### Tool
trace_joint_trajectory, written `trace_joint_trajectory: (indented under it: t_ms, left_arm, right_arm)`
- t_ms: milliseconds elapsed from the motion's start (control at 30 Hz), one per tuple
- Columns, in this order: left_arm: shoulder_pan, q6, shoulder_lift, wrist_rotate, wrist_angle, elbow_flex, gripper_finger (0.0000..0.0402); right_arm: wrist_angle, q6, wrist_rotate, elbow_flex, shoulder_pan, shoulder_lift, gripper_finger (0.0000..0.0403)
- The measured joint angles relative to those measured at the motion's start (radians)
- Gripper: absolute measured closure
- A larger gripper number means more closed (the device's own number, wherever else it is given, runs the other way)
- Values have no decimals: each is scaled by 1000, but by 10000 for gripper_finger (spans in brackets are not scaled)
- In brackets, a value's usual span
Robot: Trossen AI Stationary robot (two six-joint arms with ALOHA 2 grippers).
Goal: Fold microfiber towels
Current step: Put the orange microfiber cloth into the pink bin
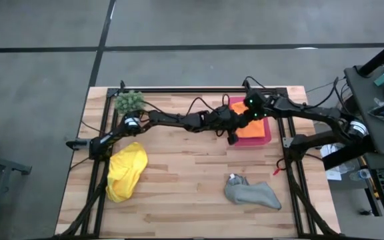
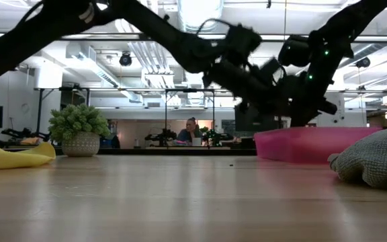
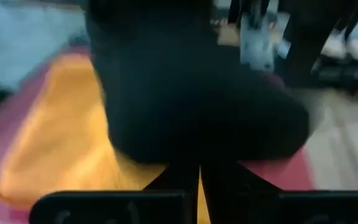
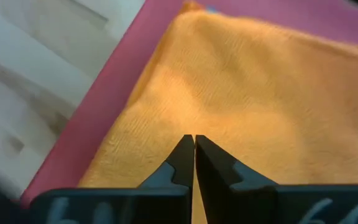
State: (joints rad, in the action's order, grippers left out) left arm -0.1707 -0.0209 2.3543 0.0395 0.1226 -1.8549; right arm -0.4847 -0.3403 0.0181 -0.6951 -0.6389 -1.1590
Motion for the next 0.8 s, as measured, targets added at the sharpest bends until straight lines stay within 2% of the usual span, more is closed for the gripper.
trace_joint_trajectory:
  t_ms: [367, 600, 800]
  left_arm:
    - [4, 20, -56, -2, -139, 15, 401]
    - [10, 53, -171, 9, -259, 26, 401]
    - [13, 59, -223, 22, -430, 28, 401]
  right_arm:
    - [103, -18, -14, 65, 23, -51, 394]
    - [58, -19, -14, 7, 26, 32, 394]
    - [-8, -50, -11, 1, 26, 110, 394]
